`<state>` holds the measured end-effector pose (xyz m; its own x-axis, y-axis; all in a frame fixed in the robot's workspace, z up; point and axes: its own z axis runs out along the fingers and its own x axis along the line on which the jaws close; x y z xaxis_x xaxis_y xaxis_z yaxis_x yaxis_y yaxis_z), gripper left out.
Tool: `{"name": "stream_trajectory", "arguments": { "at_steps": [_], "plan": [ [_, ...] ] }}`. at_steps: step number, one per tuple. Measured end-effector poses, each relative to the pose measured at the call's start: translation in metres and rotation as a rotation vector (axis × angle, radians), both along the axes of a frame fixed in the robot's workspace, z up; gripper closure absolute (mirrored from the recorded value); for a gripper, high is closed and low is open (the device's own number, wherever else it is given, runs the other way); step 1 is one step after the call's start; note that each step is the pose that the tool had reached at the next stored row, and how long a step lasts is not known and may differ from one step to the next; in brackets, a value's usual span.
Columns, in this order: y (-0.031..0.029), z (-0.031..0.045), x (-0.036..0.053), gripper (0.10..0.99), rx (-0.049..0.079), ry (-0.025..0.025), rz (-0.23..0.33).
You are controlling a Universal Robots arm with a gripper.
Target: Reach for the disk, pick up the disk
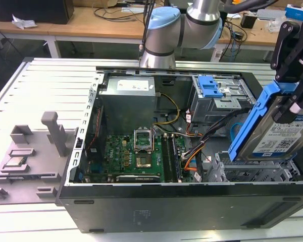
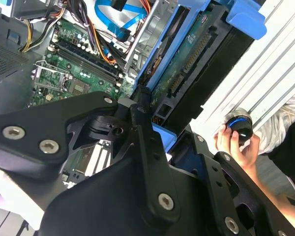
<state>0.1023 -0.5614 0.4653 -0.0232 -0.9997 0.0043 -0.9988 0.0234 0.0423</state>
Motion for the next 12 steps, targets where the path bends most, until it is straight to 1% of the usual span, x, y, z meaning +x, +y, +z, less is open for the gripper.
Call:
{"name": "stream_trajectory", "arguments": {
  "at_steps": [3, 8, 10, 12],
  "plan": [
    [0.0000, -0.0016, 0.0015, 0.722, 0.000, 0.0000, 0.000],
    [0.0001, -0.0065, 0.0029, 0.722, 0.000, 0.0000, 0.000],
    [0.0014, -0.0083, 0.0021, 0.722, 0.000, 0.0000, 0.000],
    [0.0054, -0.0098, 0.0001, 0.722, 0.000, 0.0000, 0.000]
  ]
}}
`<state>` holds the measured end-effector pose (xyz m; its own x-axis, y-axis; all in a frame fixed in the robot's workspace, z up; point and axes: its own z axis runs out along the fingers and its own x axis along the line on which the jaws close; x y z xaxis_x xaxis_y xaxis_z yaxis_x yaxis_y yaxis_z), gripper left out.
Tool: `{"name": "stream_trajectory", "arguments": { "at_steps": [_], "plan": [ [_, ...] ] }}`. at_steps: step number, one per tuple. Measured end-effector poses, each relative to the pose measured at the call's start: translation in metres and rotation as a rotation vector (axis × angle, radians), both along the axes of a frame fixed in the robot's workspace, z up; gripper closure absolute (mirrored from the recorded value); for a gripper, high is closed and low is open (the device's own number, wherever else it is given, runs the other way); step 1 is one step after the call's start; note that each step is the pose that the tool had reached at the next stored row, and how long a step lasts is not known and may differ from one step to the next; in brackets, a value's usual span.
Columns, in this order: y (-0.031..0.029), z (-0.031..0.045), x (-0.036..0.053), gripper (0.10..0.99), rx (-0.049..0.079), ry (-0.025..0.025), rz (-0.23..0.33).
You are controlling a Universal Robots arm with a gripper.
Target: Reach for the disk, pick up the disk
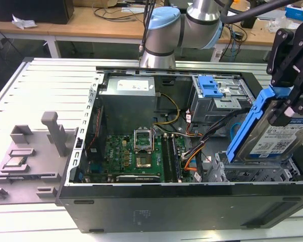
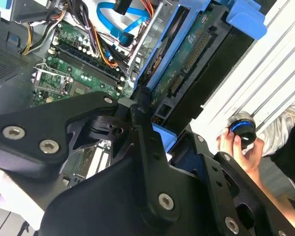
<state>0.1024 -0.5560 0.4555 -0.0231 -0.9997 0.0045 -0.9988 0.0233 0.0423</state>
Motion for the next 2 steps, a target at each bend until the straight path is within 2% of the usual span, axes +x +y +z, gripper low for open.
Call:
{"name": "stream_trajectory", "arguments": {
  "at_steps": [2],
  "plan": [
    [0.0002, 0.0000, -0.0001, 0.722, 0.000, 0.0000, 0.000]
  ]
}}
